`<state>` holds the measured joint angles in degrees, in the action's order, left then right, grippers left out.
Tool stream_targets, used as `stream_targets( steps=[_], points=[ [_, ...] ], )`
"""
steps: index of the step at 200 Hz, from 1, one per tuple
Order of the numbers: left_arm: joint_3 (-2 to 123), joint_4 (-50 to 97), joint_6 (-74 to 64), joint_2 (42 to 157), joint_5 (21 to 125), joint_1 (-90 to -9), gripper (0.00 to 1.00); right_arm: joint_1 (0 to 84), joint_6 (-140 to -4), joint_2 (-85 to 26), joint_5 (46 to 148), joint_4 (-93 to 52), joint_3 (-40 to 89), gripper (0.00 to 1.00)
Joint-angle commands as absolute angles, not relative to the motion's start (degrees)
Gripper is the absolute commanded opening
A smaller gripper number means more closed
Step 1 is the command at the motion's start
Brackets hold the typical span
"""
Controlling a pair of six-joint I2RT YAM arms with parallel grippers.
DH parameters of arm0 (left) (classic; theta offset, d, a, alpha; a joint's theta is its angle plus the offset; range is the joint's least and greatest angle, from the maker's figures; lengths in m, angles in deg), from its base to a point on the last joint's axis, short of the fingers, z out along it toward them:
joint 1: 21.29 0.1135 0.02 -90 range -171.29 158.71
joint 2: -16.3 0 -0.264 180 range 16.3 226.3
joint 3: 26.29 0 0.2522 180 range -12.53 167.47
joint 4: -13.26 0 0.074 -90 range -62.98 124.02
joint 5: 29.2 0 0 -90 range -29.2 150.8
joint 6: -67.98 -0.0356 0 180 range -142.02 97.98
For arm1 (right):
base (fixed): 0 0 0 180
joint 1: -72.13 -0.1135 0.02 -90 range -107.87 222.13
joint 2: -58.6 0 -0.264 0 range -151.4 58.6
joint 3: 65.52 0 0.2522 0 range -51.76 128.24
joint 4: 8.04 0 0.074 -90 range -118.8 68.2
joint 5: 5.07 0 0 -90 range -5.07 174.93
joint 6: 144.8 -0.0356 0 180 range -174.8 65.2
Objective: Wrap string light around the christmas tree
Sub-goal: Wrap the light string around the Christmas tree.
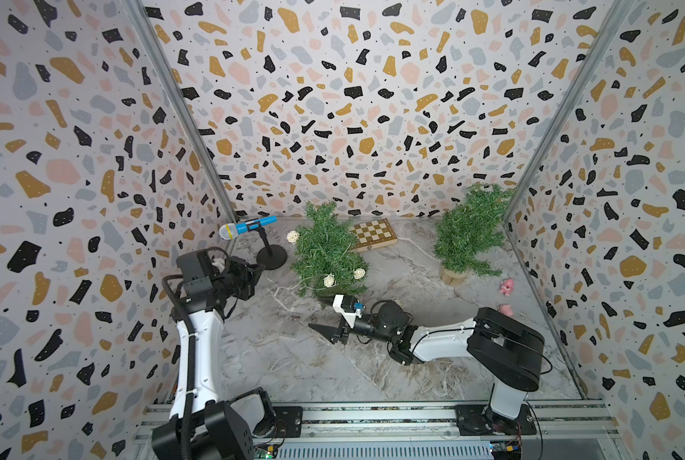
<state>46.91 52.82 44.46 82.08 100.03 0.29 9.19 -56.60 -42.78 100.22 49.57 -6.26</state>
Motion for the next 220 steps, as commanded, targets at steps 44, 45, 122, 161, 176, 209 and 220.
stream_targets(
  steps=[44, 45, 122, 161, 176, 209, 220],
  points=[
    [74.78, 56.81, 19.65, 96.62, 84.01, -14.74, 0.00, 10.01, -57.12, -36.12, 97.68, 53.87, -14.35, 0.73],
    [75.24, 57.03, 19.38, 96.93, 83.70, -14.94, 0.00, 10.04, -57.06, -36.00, 97.76, 53.79, -14.38, 0.73],
    [106.86, 74.40, 0.26, 118.11, 82.91, -27.07, 0.00, 9.82, -54.10, -34.18, 96.60, 50.23, -17.34, 0.72],
    [112.87, 82.28, -5.94, 123.52, 87.44, -31.05, 0.10, 9.42, -55.12, -36.21, 95.84, 51.55, -17.75, 0.72],
    [116.47, 86.37, -7.89, 125.69, 88.92, -31.45, 0.25, 9.40, -55.13, -36.28, 95.81, 51.51, -17.93, 0.72],
    [125.41, 95.06, -11.71, 127.91, 83.53, -31.40, 0.49, 9.37, -54.80, -35.68, 95.74, 50.76, -18.40, 0.72],
    [124.60, 94.33, -11.94, 126.63, 83.33, -31.32, 0.52, 9.29, -54.54, -35.61, 95.64, 50.50, -18.44, 0.72]
  ],
)
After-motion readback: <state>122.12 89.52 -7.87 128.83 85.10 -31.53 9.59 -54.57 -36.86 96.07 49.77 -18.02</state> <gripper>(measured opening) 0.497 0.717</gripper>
